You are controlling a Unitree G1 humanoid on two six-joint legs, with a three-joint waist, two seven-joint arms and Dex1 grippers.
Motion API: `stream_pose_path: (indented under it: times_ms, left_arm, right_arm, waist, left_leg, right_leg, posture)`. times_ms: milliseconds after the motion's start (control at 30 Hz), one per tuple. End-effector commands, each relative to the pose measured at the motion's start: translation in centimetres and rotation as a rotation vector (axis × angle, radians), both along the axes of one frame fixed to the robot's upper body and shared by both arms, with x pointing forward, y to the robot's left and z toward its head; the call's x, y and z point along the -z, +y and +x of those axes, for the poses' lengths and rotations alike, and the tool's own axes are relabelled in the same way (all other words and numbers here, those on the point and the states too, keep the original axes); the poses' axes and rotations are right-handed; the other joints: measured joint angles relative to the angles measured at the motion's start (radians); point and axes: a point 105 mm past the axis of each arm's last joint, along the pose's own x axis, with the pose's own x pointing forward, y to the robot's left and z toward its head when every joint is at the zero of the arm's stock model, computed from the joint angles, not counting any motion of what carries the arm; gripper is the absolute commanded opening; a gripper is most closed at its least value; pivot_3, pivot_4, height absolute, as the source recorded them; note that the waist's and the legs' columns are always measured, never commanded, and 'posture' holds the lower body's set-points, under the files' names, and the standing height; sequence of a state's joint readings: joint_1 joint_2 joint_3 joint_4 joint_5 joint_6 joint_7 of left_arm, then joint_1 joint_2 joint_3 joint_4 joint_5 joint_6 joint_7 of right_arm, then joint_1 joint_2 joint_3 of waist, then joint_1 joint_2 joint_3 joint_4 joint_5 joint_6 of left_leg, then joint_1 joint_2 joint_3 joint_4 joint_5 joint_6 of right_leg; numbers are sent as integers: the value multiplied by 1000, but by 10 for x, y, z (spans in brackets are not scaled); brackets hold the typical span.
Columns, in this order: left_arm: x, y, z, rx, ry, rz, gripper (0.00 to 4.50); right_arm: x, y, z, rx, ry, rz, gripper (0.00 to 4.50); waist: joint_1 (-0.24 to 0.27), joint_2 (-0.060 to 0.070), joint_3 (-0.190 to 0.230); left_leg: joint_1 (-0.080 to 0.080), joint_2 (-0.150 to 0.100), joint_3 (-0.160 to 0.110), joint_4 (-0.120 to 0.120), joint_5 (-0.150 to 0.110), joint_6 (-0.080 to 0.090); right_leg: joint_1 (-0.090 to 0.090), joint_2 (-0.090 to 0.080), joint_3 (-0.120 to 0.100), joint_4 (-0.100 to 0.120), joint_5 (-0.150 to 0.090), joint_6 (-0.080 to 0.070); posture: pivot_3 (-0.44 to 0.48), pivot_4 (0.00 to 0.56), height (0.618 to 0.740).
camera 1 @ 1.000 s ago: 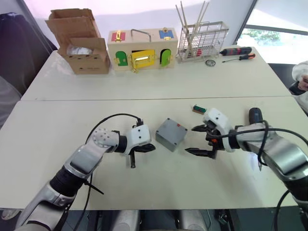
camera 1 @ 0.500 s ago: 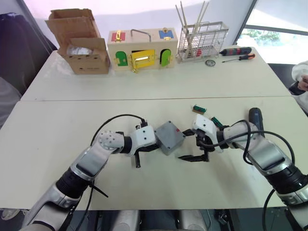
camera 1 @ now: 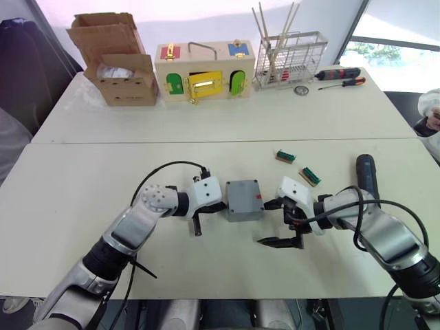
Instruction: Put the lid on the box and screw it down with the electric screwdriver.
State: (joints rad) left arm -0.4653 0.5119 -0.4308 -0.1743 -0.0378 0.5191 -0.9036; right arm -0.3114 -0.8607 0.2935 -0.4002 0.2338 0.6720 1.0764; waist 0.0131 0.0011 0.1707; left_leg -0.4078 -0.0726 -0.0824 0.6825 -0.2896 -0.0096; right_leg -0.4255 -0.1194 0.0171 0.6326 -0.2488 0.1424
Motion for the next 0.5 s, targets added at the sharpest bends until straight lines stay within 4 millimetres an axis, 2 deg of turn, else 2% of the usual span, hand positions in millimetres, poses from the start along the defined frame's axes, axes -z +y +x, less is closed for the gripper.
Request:
stream_pose_path:
  times_ms: [33,200,333,367,433,500]
  left_arm:
    - [-10,-4,4,5,-58,-15,0]
    - [-10,-2,3,10,-56,-7,0]
    - [-13,9,-2,19,-37,15,0]
    - [-17,14,-3,20,-30,15,0]
    - [-32,30,-12,35,35,-35,0]
    - [-41,38,-19,52,76,-74,0]
  right_arm:
    - [-10,12,-5,-35,-37,44,4487]
    - [-11,10,-2,-8,-57,32,4487]
    - [-24,-4,4,62,-97,33,4487]
    - [-31,-11,9,102,-126,33,4487]
    - [-57,-46,17,279,-112,123,4487]
    - [-74,-65,19,376,-112,209,4487]
  waist:
    - [0,0,0]
    - [-1,0,0]
    - [-1,0,0]
    - [-1,0,0]
    - [0,0,0]
    - [1,0,0]
  left_leg:
    - [0,0,0,0,0,0]
    - [0,0,0,0,0,0]
    - [0,0,0,0,0,0]
    - [0,0,0,0,0,0]
    - [0,0,0,0,0,0]
    - [-1,1,0,0,0,1]
  right_leg:
    - [0,0,0,0,0,0]
    - [0,0,0,0,0,0]
    - [0,0,0,0,0,0]
    - [0,0,0,0,0,0]
    - [0,0,0,0,0,0]
    - [-1,0,0,0,0,0]
  posture:
    - [0,150,730]
    - [0,150,730]
    - [0,150,730]
    - [0,150,730]
    - [0,150,730]
    - [0,150,730]
